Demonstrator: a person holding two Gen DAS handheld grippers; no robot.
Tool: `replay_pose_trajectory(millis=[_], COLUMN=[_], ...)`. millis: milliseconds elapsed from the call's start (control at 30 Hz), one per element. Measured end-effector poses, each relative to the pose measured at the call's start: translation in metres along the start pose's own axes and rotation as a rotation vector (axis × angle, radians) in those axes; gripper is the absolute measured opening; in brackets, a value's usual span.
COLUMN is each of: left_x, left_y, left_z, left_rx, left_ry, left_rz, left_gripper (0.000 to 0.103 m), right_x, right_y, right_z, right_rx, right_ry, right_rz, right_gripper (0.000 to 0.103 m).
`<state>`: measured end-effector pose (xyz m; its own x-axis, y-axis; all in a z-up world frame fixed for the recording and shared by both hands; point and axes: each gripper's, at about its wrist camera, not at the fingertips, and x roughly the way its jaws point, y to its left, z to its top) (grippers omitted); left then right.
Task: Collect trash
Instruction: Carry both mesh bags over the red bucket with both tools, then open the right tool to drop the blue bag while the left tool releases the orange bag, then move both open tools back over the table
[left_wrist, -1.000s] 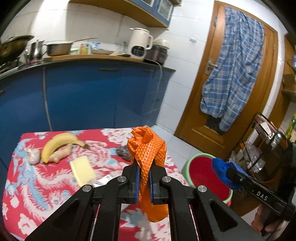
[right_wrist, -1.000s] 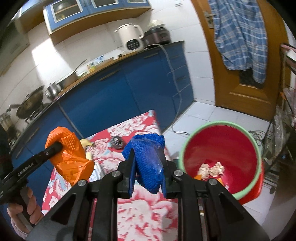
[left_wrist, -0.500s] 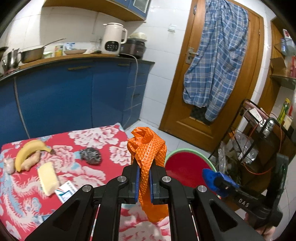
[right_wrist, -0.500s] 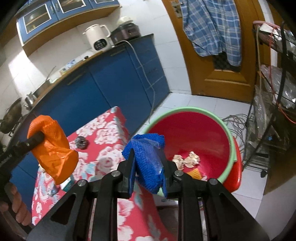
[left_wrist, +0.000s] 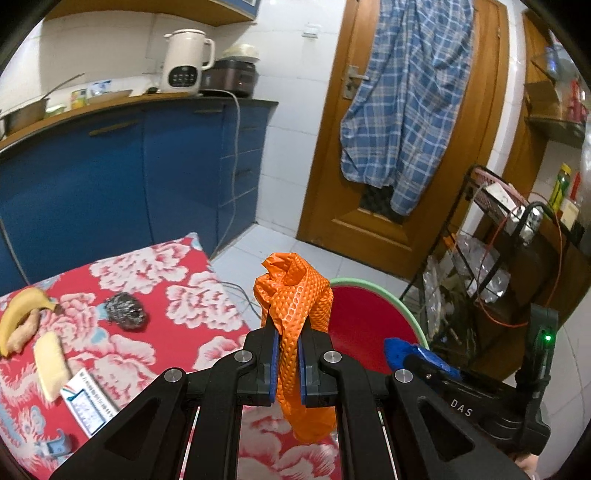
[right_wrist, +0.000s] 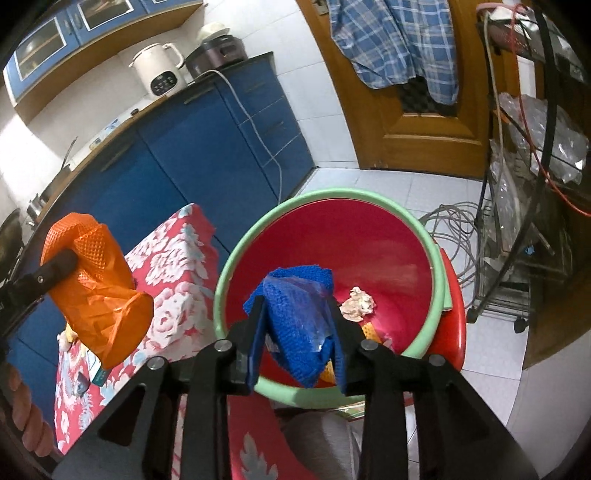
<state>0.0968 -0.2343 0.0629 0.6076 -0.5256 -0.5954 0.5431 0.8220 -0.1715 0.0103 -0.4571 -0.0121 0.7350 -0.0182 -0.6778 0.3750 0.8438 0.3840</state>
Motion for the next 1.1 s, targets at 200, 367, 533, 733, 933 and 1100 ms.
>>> replay_pose_trajectory(millis=[200, 367, 533, 733, 933, 1100], left_x=[0.02, 0.036, 0.052, 0.077, 0.086, 0.081], left_y=[-0.016, -0.027, -0.036, -0.046, -0.052, -0.053], left_z=[0.0, 0.0, -0.001, -0.009, -0.019, -0.019], left_rx=[0.027, 0.04, 0.056, 0.089, 0.127, 0.153], left_ry=[0.03, 0.053, 0.069, 0.114, 0.136, 0.122], left_rz=[-0.022, -0.041, -0.067, -0.09, -0.065, -0.05], left_gripper=[0.007, 0.007, 0.007, 0.008, 0.05, 0.051], right_x=[0.001, -0.001, -0.004, -0.015, -0.019, -0.018], right_y=[-0.013, -0.02, -0.027, -0.032, -0.039, -0.04], right_z=[0.003, 0.006, 0.008, 0.007, 0.005, 0.004], right_rx=[0.015, 0.021, 0.039, 0.051, 0.07, 0.086], right_ry=[-0.012, -0.023, -0.031, -0.051, -0.056, -0.045], right_rz=[0.003, 0.006, 0.0, -0.018, -0.028, -0.016], right_gripper=[0.047, 0.055, 0.056, 0.056, 0.056, 0.056])
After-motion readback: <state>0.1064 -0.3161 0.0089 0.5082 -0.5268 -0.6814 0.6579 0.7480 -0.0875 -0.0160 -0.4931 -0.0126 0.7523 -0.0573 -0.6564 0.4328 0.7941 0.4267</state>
